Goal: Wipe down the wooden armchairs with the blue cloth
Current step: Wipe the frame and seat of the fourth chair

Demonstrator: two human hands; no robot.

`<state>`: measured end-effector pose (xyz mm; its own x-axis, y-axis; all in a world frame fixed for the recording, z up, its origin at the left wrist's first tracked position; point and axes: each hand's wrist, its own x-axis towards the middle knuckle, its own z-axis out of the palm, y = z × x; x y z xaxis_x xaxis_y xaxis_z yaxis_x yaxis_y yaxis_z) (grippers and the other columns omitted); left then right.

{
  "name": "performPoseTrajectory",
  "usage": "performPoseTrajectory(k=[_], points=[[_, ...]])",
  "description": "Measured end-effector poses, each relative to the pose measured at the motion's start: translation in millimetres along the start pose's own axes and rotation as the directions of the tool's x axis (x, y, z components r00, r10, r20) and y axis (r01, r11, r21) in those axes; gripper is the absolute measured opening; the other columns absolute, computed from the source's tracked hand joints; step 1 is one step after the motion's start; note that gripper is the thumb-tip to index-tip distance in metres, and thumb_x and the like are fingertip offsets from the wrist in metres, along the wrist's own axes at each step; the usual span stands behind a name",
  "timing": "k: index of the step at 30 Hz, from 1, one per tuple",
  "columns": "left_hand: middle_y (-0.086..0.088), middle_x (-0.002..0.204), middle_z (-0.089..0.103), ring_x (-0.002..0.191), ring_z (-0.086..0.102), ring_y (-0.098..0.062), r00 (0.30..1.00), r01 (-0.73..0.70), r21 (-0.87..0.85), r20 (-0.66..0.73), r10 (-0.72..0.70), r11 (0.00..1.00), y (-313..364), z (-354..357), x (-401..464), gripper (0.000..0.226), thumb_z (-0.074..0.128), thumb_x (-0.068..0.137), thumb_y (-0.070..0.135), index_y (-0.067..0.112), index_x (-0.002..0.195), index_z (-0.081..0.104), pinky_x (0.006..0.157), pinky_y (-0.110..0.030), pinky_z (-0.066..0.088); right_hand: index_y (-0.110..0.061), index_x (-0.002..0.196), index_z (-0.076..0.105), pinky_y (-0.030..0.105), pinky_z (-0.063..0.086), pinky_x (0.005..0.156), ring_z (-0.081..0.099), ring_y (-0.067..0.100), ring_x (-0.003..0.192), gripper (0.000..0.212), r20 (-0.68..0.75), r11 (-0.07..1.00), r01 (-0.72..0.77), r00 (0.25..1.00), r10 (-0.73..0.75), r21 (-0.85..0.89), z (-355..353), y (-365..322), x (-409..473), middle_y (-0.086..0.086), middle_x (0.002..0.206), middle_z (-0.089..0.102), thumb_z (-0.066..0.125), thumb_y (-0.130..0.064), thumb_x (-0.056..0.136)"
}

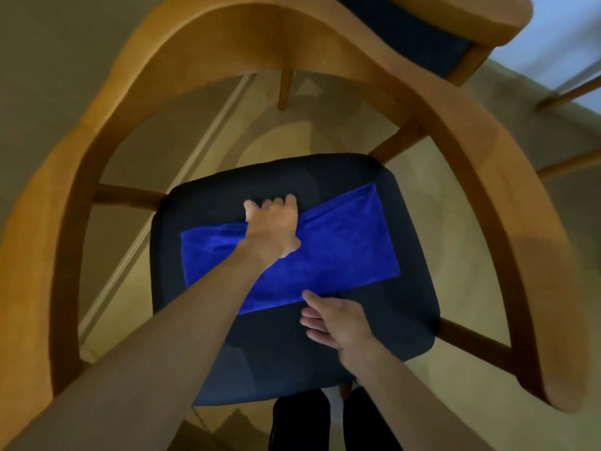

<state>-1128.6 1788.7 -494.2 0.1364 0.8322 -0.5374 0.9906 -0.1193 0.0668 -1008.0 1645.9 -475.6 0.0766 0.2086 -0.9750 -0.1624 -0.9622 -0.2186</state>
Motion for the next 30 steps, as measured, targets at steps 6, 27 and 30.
performPoseTrajectory(k=[6,27,30], points=[[0.001,0.091,0.064,0.094,0.057,-0.02,0.963,0.056,-0.181,0.271,-0.005,0.982,-8.5,-35.6,10.1,0.018,0.073,0.077,0.026,0.02,0.092,0.065,0.106,-0.049,0.032,-0.014,0.094,0.067,0.025,0.057,0.061,0.066,0.012,0.088,0.015,0.028,0.938,-0.114,0.993,0.111,0.328,38.9,-8.0,-6.0,0.004,0.102,0.069,0.076,-0.021,0.085],[0.002,0.134,0.041,0.12,0.04,-0.017,0.986,-0.161,-0.41,-0.023,0.167,0.898,-35.0,67.8,-120.0,0.075,0.063,0.088,0.01,0.032,0.148,0.023,0.106,-0.033,0.031,-0.038,0.146,0.03,0.026,0.049,0.095,0.048,0.005,0.112,0.076,0.119,0.404,0.436,0.784,-0.609,-0.804,-45.7,24.2,-2.0,-0.015,0.126,0.042,0.072,-0.017,0.086],[0.002,0.126,0.046,0.111,0.044,-0.015,0.969,-0.238,-0.309,-0.141,0.203,0.921,-32.3,68.6,-115.6,0.065,0.063,0.087,0.009,0.028,0.143,0.036,0.101,-0.031,0.031,-0.036,0.133,0.044,0.021,0.047,0.083,0.051,0.004,0.1,0.057,0.117,0.254,0.402,0.701,-0.703,-0.879,-43.1,29.5,-5.9,-0.011,0.121,0.051,0.073,-0.033,0.084]])
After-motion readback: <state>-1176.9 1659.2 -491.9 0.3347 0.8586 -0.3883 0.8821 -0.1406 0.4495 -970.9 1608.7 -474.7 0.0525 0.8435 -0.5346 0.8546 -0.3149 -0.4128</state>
